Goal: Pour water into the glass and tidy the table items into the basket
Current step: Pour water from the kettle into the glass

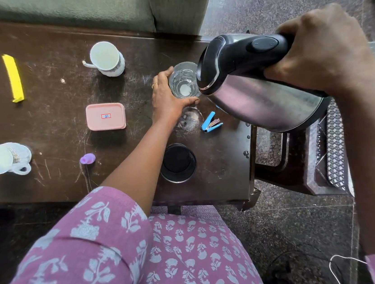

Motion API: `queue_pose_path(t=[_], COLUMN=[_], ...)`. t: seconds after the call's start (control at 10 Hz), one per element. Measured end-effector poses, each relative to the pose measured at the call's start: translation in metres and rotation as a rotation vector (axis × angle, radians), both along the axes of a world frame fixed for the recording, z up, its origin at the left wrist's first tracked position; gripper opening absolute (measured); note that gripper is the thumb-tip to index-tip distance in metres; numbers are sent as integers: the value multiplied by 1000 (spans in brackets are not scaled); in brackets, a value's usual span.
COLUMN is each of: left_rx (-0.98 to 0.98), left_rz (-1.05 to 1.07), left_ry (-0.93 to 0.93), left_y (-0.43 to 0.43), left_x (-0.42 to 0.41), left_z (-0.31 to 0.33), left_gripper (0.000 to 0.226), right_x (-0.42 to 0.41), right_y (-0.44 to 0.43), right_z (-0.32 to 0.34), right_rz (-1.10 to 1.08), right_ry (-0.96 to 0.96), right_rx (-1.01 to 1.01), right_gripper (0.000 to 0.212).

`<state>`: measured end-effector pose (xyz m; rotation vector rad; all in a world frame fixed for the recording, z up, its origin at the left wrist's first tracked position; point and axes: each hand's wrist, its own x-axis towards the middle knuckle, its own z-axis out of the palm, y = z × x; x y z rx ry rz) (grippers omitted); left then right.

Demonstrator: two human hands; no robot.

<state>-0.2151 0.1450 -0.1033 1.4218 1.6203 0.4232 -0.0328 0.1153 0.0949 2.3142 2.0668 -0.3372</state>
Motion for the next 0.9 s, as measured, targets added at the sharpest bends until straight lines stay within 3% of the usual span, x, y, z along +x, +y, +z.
queue_pose_path(t=[0.1, 0.4, 0.7, 0.9], left_rx=[-1, -6, -3, -2], left_rz=[0, -7, -4, 1], left_ry=[3, 9, 10, 6], left_y=[0, 1, 1, 1], left_x=[0, 0, 0, 0], left_z=[0, 0, 0, -1], left_gripper=[89, 91, 90, 90], right_x=[-1, 0, -5, -3], right_y=[0, 0, -1, 0], right_z=[1, 0, 5, 3], right_rz=[-9, -14, -29, -18], right_ry=[5, -9, 3, -18], right_rx=[0, -14, -25, -17], right_gripper=[49, 36, 55, 40])
